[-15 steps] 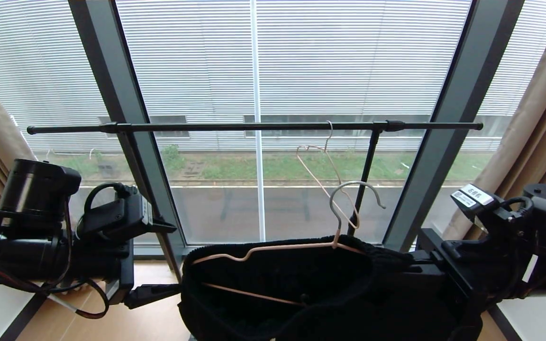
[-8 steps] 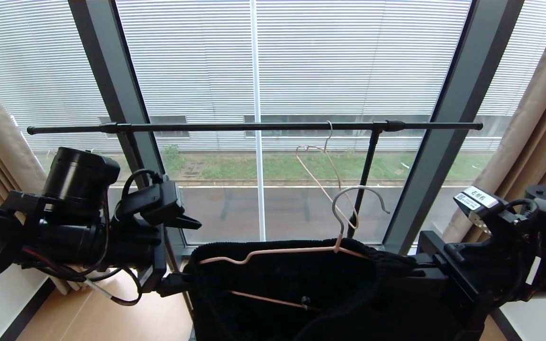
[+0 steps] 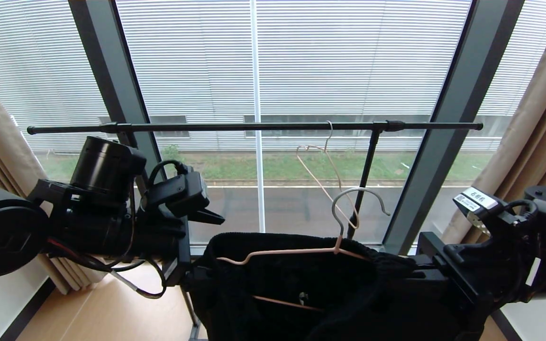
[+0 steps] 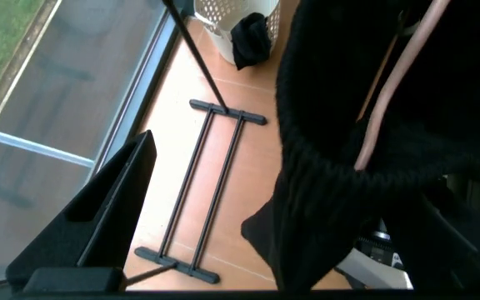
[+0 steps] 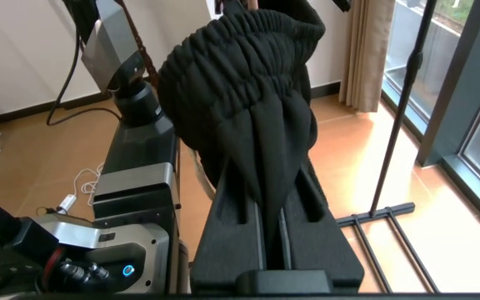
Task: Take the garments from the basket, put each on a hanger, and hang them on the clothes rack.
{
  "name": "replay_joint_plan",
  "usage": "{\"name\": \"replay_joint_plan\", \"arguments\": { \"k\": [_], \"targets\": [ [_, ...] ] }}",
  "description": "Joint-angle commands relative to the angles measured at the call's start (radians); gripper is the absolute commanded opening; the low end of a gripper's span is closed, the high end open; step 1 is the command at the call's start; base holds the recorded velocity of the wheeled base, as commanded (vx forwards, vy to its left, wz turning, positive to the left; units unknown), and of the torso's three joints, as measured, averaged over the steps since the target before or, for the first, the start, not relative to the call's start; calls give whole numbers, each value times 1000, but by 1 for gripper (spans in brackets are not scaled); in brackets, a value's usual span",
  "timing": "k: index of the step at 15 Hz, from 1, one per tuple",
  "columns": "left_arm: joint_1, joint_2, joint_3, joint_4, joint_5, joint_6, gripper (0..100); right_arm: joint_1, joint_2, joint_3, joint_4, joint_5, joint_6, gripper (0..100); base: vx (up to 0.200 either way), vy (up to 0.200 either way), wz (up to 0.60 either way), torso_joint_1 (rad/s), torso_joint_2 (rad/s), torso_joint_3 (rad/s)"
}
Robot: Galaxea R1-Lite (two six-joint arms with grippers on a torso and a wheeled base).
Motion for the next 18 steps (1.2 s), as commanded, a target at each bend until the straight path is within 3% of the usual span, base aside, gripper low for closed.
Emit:
{"name": "replay_joint_plan", "arguments": {
  "k": [1,9,15,16,18],
  "targets": [
    [-35,23,-24,0,-1,-13,100,1,4,0,0,0,0,0,0,0,0,0,0,0],
    [-142,101,-64,0,-1,-26,100,1,5,0,-2,3,0,0,0,0,0,0,0,0],
    [-158,104,-63,0,-1,-26,100,1,4,0,-2,3,0,0,0,0,0,0,0,0],
    [-158,104,-61,0,-1,-26,0,1,4,0,-2,3,0,0,0,0,0,0,0,0],
    [-158,103,-61,2,-1,-26,0,1,5,0,-2,3,0,0,0,0,0,0,0,0]
  ]
}}
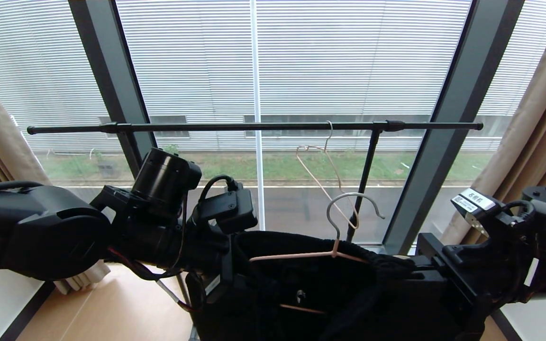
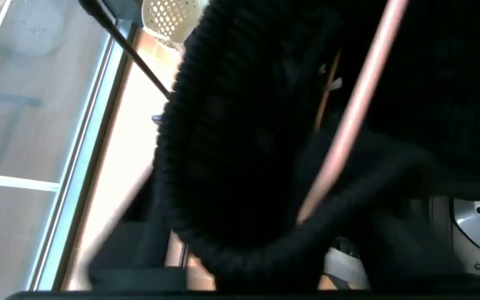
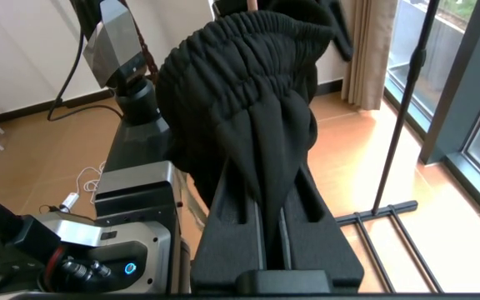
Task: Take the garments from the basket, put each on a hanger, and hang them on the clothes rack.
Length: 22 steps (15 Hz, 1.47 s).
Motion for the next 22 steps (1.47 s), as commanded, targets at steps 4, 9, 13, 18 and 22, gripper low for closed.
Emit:
{"name": "replay_joint_plan", "arguments": {
  "k": [4,9,13,18,22],
  "targets": [
    [2,-4,0,-2,1,0,0,0,6,-2,-1,1,0,0,0,0,0,0,0,0],
    [5,-15,2,-2,1,2,0,-6,37,-22,1,-9,7,0,0,0,0,0,0,0],
    [23,-18,2,-2,1,0,0,-38,35,-14,-4,-7,-3,100,0,0,0,0,0,0],
    [92,-65,28,-1,1,0,0,-133,54,-14,-1,1,-158,100,0,0,0,0,0,0],
    [145,-128,59,-1,-1,-1,0,-175,46,-26,-4,-1,-158,100,0,0,0,0,0,0]
  ]
}}
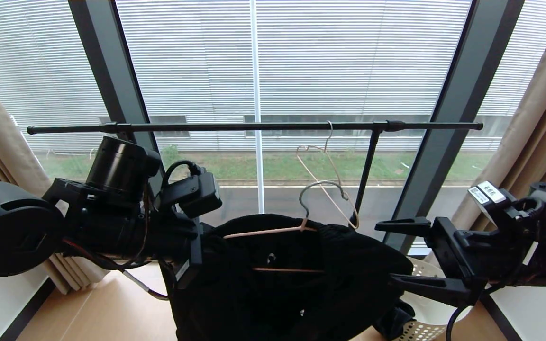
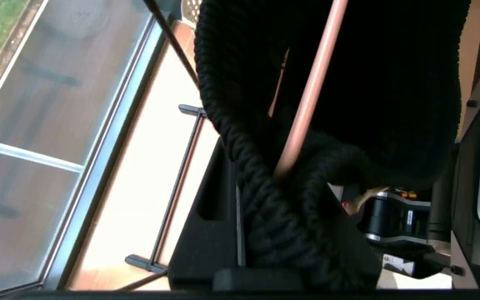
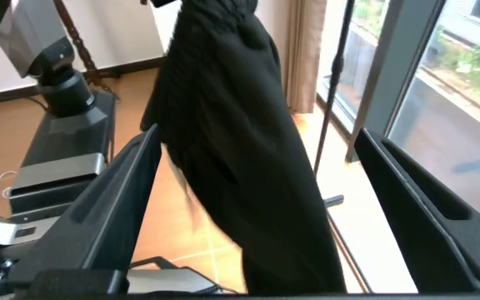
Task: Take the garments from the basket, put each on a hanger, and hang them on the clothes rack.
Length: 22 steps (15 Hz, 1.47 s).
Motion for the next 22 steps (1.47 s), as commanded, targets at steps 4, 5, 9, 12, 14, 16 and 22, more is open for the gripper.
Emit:
{"name": "replay_joint_plan", "arguments": {
  "k": [4,5,9,12,14,16,22],
  "targets": [
    [63,-96,54,0,-4,-42,0,-17,4,-7,-1,-9,-16,100,0,0,0,0,0,0],
    [74,-107,67,0,-5,-46,0,-20,7,-7,-6,-10,-45,100,0,0,0,0,0,0],
    [96,-129,93,0,-7,-49,0,-41,64,-7,-15,-24,-157,100,0,0,0,0,0,0],
    [97,-135,93,-1,-7,-52,0,-33,120,-4,-15,-121,-291,100,0,0,0,0,0,0],
    [96,-141,93,0,-7,-59,0,-20,140,-4,-15,-171,-312,100,0,0,0,0,0,0],
    [97,-144,91,-1,-7,-64,0,-18,142,2,-15,-173,-314,100,0,0,0,0,0,0],
    [96,-152,93,-20,-7,-87,0,0,216,2,-15,-176,-353,100,0,0,0,0,0,0]
  ]
}}
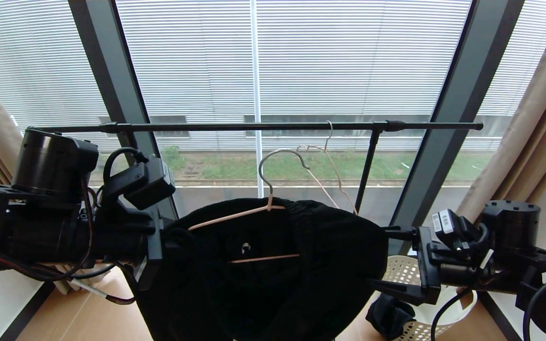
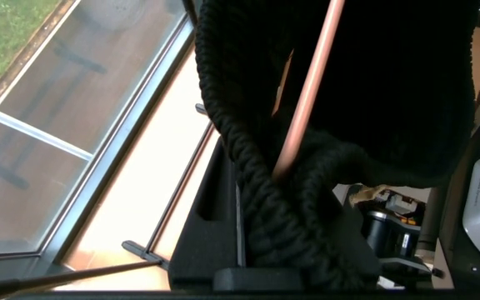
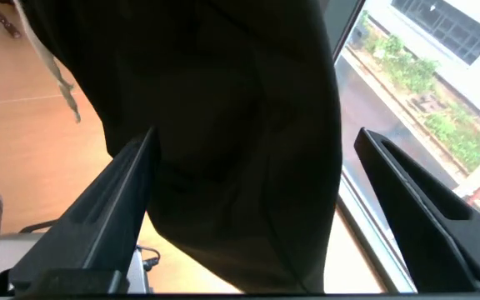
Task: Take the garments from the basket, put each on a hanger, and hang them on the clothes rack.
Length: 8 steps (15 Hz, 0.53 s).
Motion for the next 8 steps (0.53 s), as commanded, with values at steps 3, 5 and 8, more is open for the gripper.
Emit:
{"name": "replay_joint_plan", "arguments": {
  "k": [3,5,8],
  "targets": [
    [-1,-9,1,0,0,0,0,7,67,-8,0,-28,-19,100,0,0,0,0,0,0],
    [-1,-16,2,0,0,0,0,7,84,-14,0,-37,-27,100,0,0,0,0,0,0],
    [-4,-28,7,0,0,-16,0,7,98,-20,0,-38,-33,0,0,0,0,0,0,0]
  ]
}}
